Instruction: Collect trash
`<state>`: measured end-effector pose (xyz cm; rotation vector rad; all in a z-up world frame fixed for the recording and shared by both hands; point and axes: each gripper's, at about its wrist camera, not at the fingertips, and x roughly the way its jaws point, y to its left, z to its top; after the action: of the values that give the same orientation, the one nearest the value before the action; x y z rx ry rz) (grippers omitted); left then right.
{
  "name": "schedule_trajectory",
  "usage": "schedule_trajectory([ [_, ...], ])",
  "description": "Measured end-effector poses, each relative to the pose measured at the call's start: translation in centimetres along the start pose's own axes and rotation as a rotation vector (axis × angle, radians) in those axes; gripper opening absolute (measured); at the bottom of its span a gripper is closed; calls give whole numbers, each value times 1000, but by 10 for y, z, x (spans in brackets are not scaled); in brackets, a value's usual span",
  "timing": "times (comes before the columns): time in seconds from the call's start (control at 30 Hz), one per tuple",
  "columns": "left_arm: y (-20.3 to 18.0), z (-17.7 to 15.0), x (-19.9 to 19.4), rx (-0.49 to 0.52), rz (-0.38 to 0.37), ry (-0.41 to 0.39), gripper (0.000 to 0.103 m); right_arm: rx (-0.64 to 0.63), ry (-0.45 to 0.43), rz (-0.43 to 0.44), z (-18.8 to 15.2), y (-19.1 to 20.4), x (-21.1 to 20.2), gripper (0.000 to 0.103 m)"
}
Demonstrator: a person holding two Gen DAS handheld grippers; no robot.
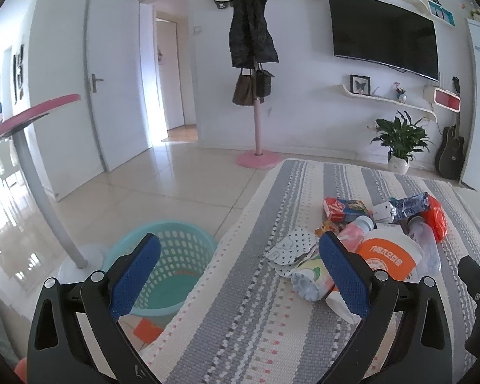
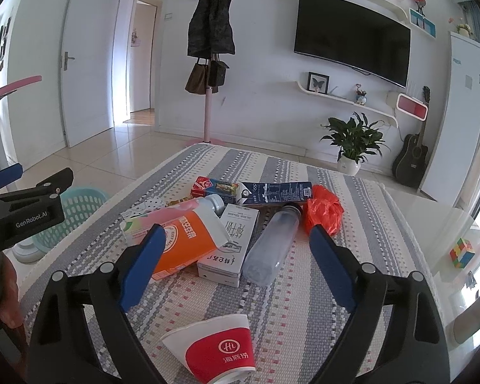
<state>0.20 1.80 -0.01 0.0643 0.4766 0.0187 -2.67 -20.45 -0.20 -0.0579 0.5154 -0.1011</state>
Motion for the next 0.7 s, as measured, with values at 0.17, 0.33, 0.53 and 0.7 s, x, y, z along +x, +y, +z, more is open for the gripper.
schedule_trajectory([
  [0.17,0,0,0,-1,-1,-1,96,-3,0,1,0,0,0,87],
  [0.33,0,0,1,0,-3,4,96,-4,-4,1,0,1,0,87],
  [0.53,-1,0,1,0,-6,2,96,-6,-2,3,0,1,0,87],
  [0.7,-2,0,1,1,-5,1,96,-2,-3,1,0,-1,0,87],
])
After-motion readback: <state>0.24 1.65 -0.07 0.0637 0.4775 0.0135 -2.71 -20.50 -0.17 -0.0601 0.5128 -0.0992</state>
